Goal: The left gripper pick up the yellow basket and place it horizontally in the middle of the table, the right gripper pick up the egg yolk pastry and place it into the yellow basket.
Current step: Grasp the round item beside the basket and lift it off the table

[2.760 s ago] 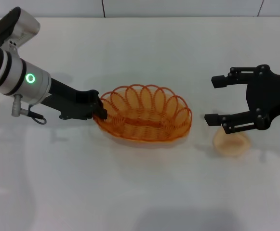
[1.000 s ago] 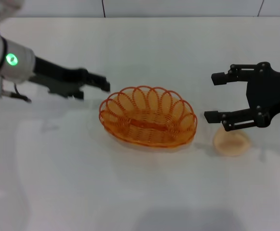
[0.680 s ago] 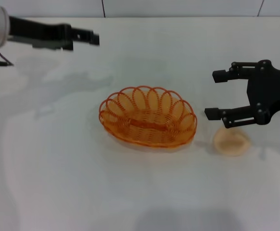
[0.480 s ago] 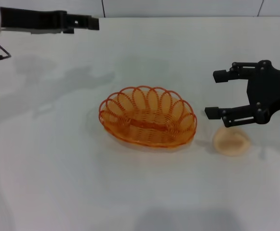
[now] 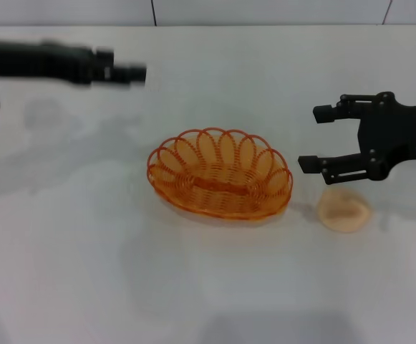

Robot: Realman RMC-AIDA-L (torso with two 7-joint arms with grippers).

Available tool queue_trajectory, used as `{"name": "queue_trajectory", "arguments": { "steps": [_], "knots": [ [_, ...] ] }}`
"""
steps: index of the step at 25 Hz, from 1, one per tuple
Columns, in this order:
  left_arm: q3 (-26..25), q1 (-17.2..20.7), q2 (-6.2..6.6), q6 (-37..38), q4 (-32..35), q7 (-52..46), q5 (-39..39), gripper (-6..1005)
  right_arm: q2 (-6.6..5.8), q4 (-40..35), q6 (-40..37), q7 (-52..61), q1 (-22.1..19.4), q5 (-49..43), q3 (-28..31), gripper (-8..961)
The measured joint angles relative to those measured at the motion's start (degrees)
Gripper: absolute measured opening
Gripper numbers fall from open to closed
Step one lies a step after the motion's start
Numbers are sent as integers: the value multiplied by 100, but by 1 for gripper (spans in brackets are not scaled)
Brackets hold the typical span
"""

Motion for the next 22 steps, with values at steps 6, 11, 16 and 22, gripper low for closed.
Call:
{"name": "queue_trajectory", "arguments": {
  "steps": [6,11,16,22],
  "knots": [
    [36,-155,73,865,34,520,985,888,-1,39,300,333,132,-360,-158,839],
    [61,-183,159,1382,43,775,1128,888,3,-8,288,956,301,-1062,-256,839],
    [57,-166,179,1575,54,836,1087,888,8,-156,238,1325,349,-1556,-312,838],
    [67,-162,131,1619,55,816,1085,888,9,-258,77,1669,402,-2087,-315,838]
  ]
}}
